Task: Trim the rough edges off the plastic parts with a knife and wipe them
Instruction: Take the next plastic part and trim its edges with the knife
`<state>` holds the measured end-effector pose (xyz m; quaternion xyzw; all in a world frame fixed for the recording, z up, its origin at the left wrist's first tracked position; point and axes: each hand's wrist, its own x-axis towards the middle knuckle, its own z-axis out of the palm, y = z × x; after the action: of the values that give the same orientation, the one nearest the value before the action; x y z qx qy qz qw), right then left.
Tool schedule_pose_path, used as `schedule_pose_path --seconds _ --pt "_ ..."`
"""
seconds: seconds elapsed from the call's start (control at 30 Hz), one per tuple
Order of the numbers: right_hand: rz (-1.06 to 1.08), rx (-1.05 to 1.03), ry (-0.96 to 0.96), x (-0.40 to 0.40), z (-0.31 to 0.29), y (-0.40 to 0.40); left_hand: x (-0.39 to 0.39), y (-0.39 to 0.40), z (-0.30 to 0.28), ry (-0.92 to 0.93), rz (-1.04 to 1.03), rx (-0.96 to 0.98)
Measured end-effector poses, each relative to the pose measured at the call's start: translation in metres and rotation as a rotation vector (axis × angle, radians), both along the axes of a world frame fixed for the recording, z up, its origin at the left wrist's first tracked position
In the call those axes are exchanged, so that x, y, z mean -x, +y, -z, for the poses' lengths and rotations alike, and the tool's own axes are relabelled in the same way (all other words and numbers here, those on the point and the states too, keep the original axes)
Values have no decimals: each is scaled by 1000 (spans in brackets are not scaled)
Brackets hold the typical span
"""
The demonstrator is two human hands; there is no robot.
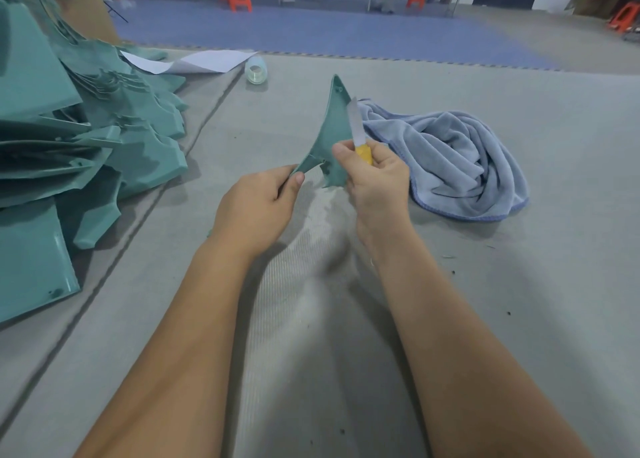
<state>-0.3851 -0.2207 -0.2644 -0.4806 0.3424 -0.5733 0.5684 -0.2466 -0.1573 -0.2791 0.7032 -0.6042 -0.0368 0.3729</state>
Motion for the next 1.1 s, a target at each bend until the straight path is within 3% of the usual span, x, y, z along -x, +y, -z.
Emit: schedule_pose_path --seconds 0.43,0.73,0.93,1.1 --pt "-103 73 129 -8 3 8 3 2 -2 -30 0 16" --pt "-12 5 -23 1 2 -2 -1 3 -2 -102 -41 20" --pt "-124 -39 144 13 -2 -1 0 -1 -4 -101 -88 -43" --pt "-311 141 303 10 -4 11 3 -1 -2 -117 -65 -11"
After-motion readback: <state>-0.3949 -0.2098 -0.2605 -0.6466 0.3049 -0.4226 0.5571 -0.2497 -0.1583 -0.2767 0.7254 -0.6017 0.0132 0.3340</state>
